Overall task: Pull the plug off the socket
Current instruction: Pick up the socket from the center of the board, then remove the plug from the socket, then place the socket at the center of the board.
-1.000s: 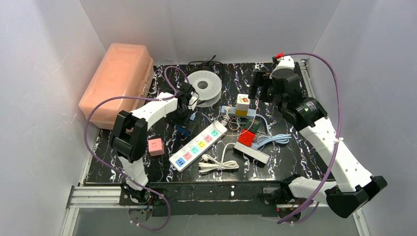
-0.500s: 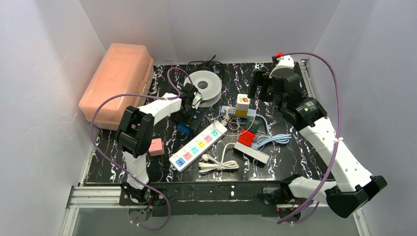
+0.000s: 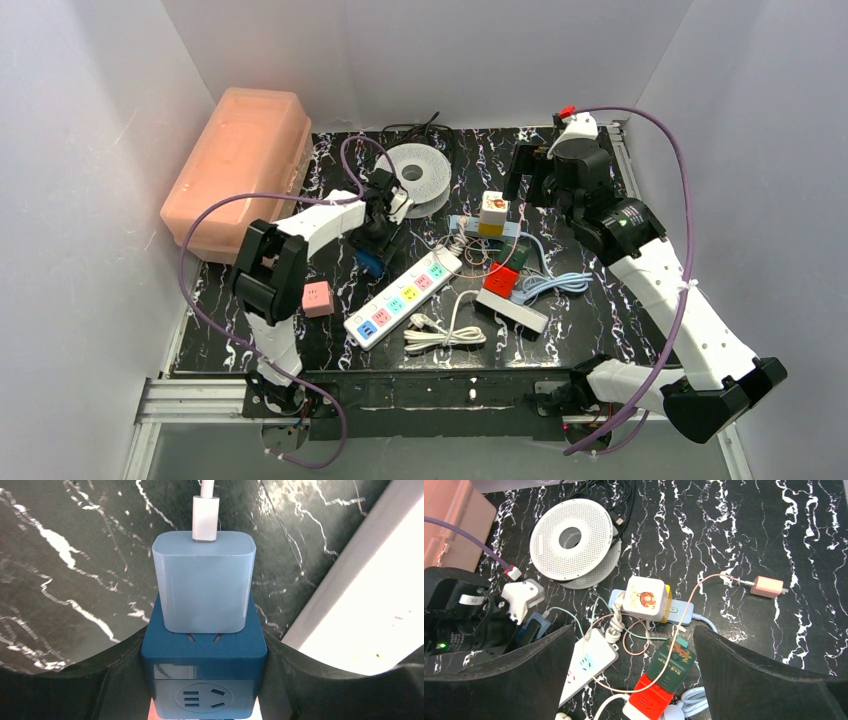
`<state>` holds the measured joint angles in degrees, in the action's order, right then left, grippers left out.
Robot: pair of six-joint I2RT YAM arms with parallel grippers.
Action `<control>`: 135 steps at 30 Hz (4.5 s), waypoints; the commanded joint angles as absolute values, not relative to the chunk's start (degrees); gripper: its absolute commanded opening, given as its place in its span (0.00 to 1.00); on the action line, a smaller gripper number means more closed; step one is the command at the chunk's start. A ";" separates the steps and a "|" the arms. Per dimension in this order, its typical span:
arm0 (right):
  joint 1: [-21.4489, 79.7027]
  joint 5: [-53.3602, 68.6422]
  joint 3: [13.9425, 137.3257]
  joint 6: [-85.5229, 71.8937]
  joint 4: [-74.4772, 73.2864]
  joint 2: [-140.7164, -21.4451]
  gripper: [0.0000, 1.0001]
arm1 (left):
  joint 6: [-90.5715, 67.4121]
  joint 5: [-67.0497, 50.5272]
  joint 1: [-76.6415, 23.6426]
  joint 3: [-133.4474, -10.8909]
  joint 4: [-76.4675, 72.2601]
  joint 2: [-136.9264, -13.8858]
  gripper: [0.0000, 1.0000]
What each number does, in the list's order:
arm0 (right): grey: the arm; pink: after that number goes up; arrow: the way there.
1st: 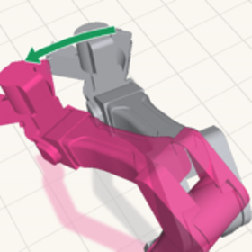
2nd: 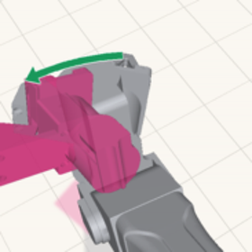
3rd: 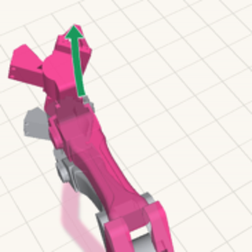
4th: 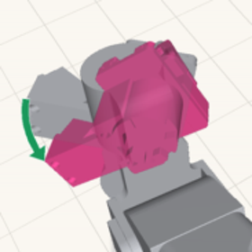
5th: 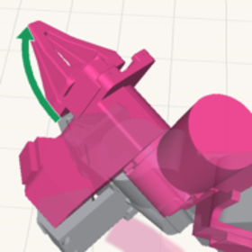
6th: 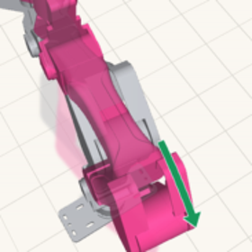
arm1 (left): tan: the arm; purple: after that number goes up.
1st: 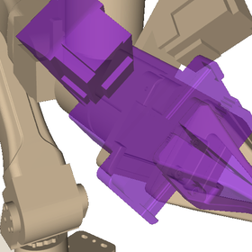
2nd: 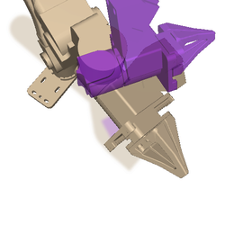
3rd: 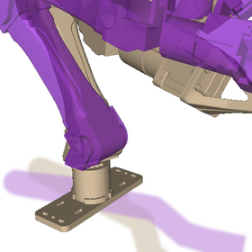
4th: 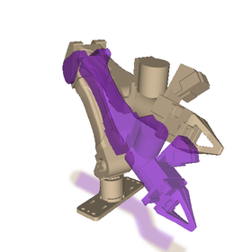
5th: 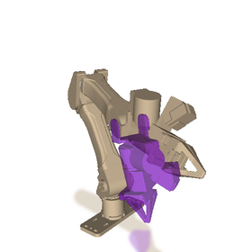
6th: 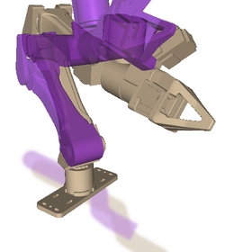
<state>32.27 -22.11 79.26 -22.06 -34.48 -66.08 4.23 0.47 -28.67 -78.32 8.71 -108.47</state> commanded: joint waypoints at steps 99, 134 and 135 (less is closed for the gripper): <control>48.09 23.34 82.49 -27.20 -21.61 -80.55 0.01 | 76.55 -21.02 -30.92 -57.43 0.91 -56.15 0.00; 19.28 32.89 94.99 -24.68 -34.90 -74.25 0.01 | 73.05 -5.88 -22.90 -44.87 1.96 -70.90 0.00; 17.81 33.26 97.03 -25.21 -34.75 -75.61 0.01 | 72.78 -5.51 -22.10 -45.21 3.34 -72.26 0.00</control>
